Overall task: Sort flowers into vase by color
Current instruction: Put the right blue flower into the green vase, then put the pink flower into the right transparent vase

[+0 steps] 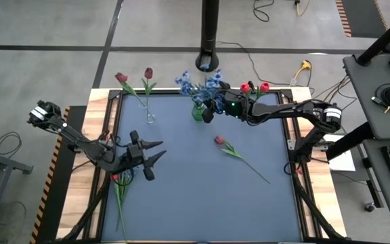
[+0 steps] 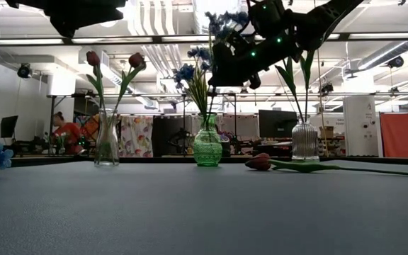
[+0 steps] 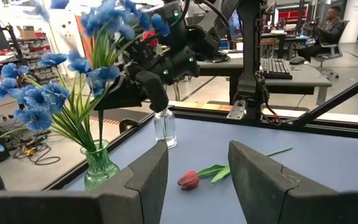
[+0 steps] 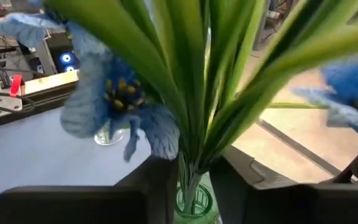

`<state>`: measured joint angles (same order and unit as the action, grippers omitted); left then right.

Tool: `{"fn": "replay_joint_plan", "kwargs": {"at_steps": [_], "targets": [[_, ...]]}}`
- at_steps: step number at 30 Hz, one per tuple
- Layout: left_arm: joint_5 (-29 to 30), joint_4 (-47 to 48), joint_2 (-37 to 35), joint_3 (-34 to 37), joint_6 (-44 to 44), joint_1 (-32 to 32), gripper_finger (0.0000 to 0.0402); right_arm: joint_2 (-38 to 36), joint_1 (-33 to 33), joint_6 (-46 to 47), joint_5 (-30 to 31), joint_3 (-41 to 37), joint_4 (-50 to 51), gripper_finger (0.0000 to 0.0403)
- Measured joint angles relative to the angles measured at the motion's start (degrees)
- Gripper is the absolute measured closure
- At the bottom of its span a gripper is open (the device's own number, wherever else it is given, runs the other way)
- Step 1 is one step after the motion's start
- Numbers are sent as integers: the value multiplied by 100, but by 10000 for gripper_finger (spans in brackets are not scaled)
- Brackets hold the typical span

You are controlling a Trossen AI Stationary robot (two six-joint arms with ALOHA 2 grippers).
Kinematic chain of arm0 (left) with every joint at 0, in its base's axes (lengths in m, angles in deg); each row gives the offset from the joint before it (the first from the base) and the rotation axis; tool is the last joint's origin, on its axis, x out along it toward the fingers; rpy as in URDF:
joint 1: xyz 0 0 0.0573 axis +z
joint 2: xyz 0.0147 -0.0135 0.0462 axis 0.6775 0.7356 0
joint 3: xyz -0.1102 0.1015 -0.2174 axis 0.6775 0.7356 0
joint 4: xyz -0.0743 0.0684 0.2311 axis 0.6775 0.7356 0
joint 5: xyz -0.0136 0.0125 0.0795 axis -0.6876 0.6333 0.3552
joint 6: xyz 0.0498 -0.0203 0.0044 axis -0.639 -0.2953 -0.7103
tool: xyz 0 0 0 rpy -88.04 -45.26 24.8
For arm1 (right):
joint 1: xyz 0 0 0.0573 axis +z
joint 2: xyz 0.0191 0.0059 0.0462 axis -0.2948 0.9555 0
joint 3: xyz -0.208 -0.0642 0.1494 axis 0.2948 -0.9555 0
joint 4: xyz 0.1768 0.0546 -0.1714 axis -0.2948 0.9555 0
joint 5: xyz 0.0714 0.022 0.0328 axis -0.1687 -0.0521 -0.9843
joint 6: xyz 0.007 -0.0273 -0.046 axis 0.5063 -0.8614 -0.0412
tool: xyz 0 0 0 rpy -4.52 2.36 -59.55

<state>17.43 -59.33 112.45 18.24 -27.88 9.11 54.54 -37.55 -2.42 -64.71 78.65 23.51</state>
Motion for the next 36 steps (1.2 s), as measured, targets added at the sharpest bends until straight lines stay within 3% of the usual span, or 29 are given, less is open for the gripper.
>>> {"fn": "replay_joint_plan", "kwargs": {"at_steps": [21,30,36], "targets": [[-1,11,0,4,0,2,249,-454,172,308,2,0,1578,169],[-2,38,0,4,58,2,249,-1013,306,632,2,0,2361,149],[-12,96,0,4,563,0,249,-1429,519,857,6,0,2871,153]]}}
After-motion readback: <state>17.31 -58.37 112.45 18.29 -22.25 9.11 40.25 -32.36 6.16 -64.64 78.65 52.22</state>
